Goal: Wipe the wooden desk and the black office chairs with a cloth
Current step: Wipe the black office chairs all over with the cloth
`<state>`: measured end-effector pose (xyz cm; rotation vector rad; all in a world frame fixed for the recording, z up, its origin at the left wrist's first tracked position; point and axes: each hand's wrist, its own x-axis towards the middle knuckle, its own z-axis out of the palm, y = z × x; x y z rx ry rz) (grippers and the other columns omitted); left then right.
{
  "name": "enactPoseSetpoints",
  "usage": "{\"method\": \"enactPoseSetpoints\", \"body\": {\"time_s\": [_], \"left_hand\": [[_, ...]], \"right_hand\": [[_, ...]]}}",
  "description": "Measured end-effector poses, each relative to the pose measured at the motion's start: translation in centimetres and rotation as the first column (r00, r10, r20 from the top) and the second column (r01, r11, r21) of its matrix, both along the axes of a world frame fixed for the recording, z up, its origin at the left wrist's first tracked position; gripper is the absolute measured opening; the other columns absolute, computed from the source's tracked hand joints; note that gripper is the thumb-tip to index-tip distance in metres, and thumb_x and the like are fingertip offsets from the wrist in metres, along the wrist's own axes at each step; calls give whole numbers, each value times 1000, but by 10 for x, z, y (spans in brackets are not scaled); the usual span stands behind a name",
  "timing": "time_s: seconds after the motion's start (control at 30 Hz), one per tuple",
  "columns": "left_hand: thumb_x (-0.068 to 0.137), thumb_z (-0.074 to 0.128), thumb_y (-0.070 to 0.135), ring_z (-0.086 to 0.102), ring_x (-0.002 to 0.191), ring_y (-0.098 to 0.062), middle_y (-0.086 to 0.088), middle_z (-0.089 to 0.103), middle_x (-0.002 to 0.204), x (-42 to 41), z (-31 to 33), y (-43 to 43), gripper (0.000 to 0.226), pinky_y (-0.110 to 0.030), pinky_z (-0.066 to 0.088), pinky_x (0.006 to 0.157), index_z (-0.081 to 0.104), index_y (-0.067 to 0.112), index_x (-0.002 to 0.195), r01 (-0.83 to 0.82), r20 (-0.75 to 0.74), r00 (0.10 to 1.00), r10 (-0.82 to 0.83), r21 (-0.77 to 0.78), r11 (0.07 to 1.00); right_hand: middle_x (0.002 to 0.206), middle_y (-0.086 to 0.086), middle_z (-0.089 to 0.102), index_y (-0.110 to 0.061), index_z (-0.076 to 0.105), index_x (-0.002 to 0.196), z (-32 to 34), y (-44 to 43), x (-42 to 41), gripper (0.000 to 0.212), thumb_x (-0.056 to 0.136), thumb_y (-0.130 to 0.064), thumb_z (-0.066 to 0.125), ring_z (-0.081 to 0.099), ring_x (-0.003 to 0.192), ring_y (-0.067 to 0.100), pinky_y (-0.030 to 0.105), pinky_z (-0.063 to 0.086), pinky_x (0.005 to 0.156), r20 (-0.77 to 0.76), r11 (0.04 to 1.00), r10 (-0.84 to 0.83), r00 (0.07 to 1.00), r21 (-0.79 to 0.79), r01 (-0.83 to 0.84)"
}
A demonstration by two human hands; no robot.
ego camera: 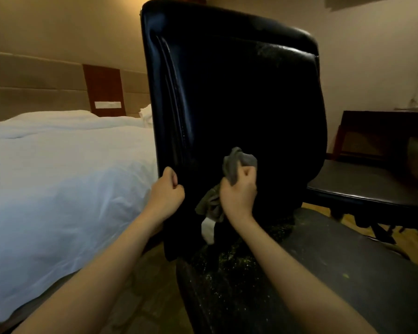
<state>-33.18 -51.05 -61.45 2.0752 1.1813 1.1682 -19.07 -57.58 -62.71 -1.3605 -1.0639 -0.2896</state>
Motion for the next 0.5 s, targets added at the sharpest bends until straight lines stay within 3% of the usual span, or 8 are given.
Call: {"method": "enactPoseSetpoints", "body": {"time_s": [0.07, 0.13, 0.23, 0.33, 0.4, 0.5], "left_hand": [[81, 43, 0, 57, 74, -39, -12, 46, 68, -1, 6, -2, 27, -53, 44, 71, 28, 21, 72, 12, -12, 1000, -13, -42, 999], [83, 42, -1, 57, 71, -34, -10, 46, 68, -4, 8, -6, 27, -53, 47, 73, 29, 21, 72, 40, 13, 999, -39, -83, 996], [86, 42, 1, 54, 69, -27, -7, 44, 69, -10, 7, -7, 26, -54, 49, 75, 33, 21, 73, 102, 61, 994, -95, -125, 987], [85, 44, 7, 54, 70, -35, -1, 45, 69, -12, 0, -3, 29, -57, 48, 72, 39, 32, 71, 102, 91, 991, -93, -100, 990], [84, 46, 6, 54, 70, -37, 1, 44, 69, -10, -4, -5, 32, -57, 48, 71, 40, 35, 70, 81, 134, 989, -69, -86, 993], [86, 44, 0, 50, 70, -28, -1, 42, 70, -9, -7, -6, 30, -55, 46, 70, 38, 28, 74, 67, 152, 987, -53, -94, 993]], "right_hand": [[90, 5, 38, 1, 60, 117, -3, 0, -17, 39, 80, -5, 53, 34, 73, 3, 10, 30, 68, 210, 998, 29, 977, 43, -39], [85, 8, 41, 1, 62, 115, 1, -7, -9, 40, 79, -8, 50, 30, 70, 0, 9, 29, 67, 303, 995, 71, 950, 38, -87], [85, 23, 51, 8, 64, 107, 29, -22, 11, 38, 76, -9, 48, 42, 73, 12, 12, 29, 64, 417, 984, -1, 909, 160, -72], [92, 27, 55, 9, 59, 114, 63, -8, 12, 42, 73, -1, 59, 45, 83, 18, 19, 37, 66, 532, 963, -129, 837, 270, -23], [95, 25, 58, 4, 57, 117, 68, 8, 2, 45, 74, -6, 58, 48, 86, 19, 23, 42, 67, 579, 966, -130, 804, 257, -29], [96, 20, 60, -2, 56, 127, 46, 20, -1, 48, 81, -15, 55, 61, 81, 29, 34, 52, 66, 693, 980, -89, 716, 188, -59]]}}
